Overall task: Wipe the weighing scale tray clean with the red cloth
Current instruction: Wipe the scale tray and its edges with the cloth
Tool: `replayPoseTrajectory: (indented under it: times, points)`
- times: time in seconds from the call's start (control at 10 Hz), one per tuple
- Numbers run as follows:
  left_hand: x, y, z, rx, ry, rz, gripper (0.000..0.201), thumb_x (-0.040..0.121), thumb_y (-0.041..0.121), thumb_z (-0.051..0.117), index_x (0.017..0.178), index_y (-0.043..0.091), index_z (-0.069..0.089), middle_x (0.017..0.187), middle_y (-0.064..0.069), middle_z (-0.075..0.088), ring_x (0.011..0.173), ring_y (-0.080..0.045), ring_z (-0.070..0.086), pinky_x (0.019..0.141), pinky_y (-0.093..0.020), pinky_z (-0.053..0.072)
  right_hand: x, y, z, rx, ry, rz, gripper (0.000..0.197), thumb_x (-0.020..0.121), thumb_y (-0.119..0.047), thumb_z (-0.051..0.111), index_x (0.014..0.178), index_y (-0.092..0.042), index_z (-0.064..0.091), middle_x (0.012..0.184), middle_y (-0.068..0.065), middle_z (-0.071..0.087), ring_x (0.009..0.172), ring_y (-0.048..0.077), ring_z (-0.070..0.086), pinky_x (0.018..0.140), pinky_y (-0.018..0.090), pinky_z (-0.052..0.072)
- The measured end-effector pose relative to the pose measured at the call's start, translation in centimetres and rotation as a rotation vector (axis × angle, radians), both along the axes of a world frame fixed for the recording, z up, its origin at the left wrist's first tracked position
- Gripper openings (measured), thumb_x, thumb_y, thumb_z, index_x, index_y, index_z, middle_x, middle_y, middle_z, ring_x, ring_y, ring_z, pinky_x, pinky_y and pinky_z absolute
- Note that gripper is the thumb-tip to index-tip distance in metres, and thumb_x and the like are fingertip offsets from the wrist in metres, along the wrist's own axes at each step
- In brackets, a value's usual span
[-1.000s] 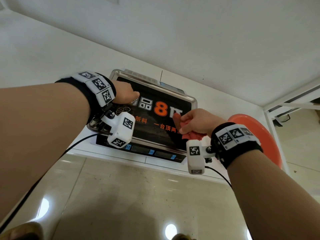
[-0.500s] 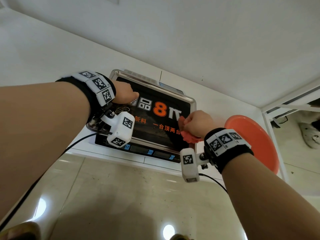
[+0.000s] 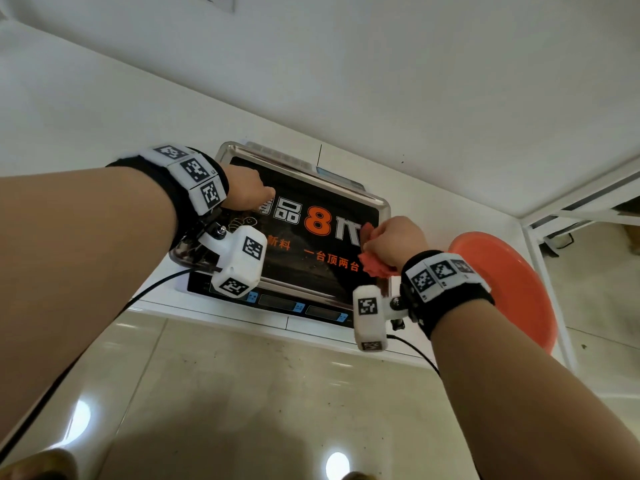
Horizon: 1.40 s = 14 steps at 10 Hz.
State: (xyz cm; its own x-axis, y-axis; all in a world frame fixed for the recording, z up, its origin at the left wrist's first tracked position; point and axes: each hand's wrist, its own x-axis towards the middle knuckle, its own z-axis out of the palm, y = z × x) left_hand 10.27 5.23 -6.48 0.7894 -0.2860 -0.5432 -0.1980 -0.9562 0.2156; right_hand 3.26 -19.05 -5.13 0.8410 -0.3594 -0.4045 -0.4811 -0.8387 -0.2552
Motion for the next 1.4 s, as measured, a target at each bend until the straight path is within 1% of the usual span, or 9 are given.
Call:
replayPoseTrajectory:
  times: [0.2,0.4,0.6,0.7,0.8,0.9,1.0,1.2,1.4]
  points:
    - [0.2,-0.1,-0.1,-0.006,0.000,0.020,0.051,0.100,0.044,0.020,0.101,0.009,0.056,0.148,-0.015,0.041,0.111,-0.022,0.049,0.096,-0.035,0.036,-0.5,3.3,0.2,0.179,0.057,0.090,0.003,0.089,-0.014,0.067,0.087,-0.013,0.069,0.085,0.011,0.077,0.079,0.029,0.076,0.074,0.040,0.063]
    - [0.0,-0.1,-0.1,0.036,-0.020,0.001,0.046,0.104,0.027,0.017,0.128,0.000,0.046,0.148,-0.023,0.036,0.120,-0.033,0.049,0.083,-0.035,0.033,0.9,0.6,0.8,0.133,-0.103,-0.041,0.015,0.085,-0.017,0.064,0.071,-0.017,0.070,0.082,0.014,0.076,0.082,0.033,0.075,0.079,0.049,0.062]
    - [0.0,-0.2,-0.2,-0.013,0.011,0.052,0.051,0.102,0.030,0.017,0.135,0.005,0.047,0.147,-0.018,0.039,0.096,-0.018,0.037,0.081,-0.028,0.028,1.3,-0.1,-1.1,-0.073,-0.042,-0.065,0.036,0.095,-0.036,0.052,0.095,-0.004,0.070,0.088,0.013,0.072,0.085,0.033,0.070,0.071,0.036,0.055]
    - [-0.2,-0.2,0.1,-0.030,0.016,0.098,0.051,0.102,0.029,0.017,0.136,0.004,0.046,0.148,-0.019,0.038,0.098,-0.019,0.041,0.081,-0.029,0.029,1.9,2.2,-0.5,-0.068,-0.088,0.020,0.037,0.099,-0.034,0.046,0.101,-0.007,0.071,0.088,0.008,0.073,0.077,0.024,0.070,0.063,0.030,0.053]
    - [-0.5,-0.4,0.2,-0.001,-0.002,0.092,0.051,0.103,0.031,0.021,0.138,0.000,0.042,0.145,-0.022,0.040,0.124,-0.032,0.048,0.074,-0.028,0.030,1.8,4.1,0.1,0.148,0.019,0.027,0.014,0.099,-0.020,0.054,0.096,-0.016,0.067,0.088,0.006,0.072,0.061,0.019,0.071,0.057,0.030,0.058]
    - [-0.8,-0.2,0.5,-0.056,-0.008,0.155,0.055,0.101,0.037,0.030,0.141,0.001,0.039,0.145,-0.020,0.041,0.134,-0.034,0.039,0.085,-0.034,0.032,1.6,3.4,0.9,0.133,0.018,0.092,0.013,0.088,-0.008,0.067,0.086,-0.021,0.068,0.093,0.004,0.071,0.084,0.022,0.072,0.078,0.036,0.061]
    - [-1.1,-0.2,0.8,-0.062,0.009,0.191,0.054,0.102,0.035,0.028,0.143,0.002,0.037,0.148,-0.021,0.037,0.136,-0.034,0.036,0.109,-0.040,0.029,0.5,1.5,1.1,0.081,0.034,0.014,0.010,0.092,-0.017,0.062,0.097,-0.010,0.067,0.091,0.012,0.075,0.079,0.028,0.075,0.073,0.041,0.063]
    - [-1.8,-0.1,2.0,0.014,0.025,0.132,0.049,0.103,0.030,0.018,0.138,0.008,0.044,0.151,-0.014,0.035,0.132,-0.030,0.042,0.100,-0.041,0.035,-1.9,2.0,-0.4,0.055,0.149,0.037,0.030,0.097,-0.029,0.045,0.098,-0.007,0.066,0.094,0.015,0.076,0.078,0.031,0.074,0.073,0.046,0.062]
    - [-3.0,-0.7,4.1,0.099,0.025,-0.023,0.036,0.103,0.018,0.020,0.116,0.004,0.051,0.136,-0.014,0.047,0.123,-0.028,0.048,0.102,-0.040,0.034,-1.6,5.1,0.2,0.148,0.133,0.148,0.011,0.091,-0.016,0.059,0.084,-0.020,0.065,0.109,0.010,0.073,0.104,0.030,0.070,0.091,0.044,0.058]
